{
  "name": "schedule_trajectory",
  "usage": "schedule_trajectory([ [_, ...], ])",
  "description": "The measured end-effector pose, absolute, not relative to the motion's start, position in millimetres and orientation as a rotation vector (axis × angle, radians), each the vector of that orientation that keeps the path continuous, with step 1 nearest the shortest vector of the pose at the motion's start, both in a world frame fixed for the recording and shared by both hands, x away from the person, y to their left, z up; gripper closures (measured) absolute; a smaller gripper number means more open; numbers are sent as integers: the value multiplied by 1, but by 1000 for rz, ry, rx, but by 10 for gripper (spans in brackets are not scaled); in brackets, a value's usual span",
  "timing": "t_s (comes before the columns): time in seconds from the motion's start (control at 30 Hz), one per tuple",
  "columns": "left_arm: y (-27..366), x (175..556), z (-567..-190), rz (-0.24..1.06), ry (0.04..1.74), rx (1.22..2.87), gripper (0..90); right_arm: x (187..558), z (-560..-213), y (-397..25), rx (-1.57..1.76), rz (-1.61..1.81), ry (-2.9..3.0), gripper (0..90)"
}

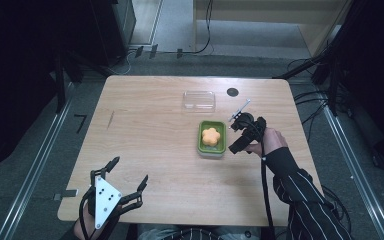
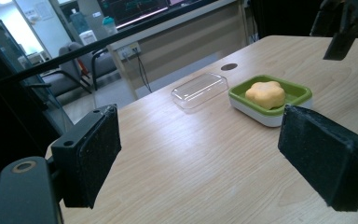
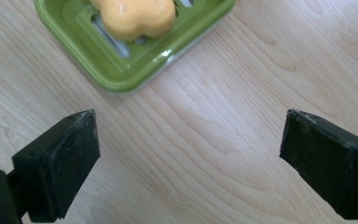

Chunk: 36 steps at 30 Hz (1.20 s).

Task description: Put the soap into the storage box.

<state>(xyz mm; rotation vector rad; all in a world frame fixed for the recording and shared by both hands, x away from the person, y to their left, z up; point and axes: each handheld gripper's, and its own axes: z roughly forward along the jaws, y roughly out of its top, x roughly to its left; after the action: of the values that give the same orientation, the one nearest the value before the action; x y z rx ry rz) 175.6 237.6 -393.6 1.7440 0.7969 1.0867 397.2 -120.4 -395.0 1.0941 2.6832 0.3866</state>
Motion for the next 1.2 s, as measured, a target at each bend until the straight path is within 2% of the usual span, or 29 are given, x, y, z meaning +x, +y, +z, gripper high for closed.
schedule_trajectory([
  [0.63,237,176,-393,1086,792,1748,135,361,-403,-171,1206,333,2616,51],
  [1.2,235,177,-393,1084,786,1755,135,312,-440,-204,1257,252,2652,80],
])
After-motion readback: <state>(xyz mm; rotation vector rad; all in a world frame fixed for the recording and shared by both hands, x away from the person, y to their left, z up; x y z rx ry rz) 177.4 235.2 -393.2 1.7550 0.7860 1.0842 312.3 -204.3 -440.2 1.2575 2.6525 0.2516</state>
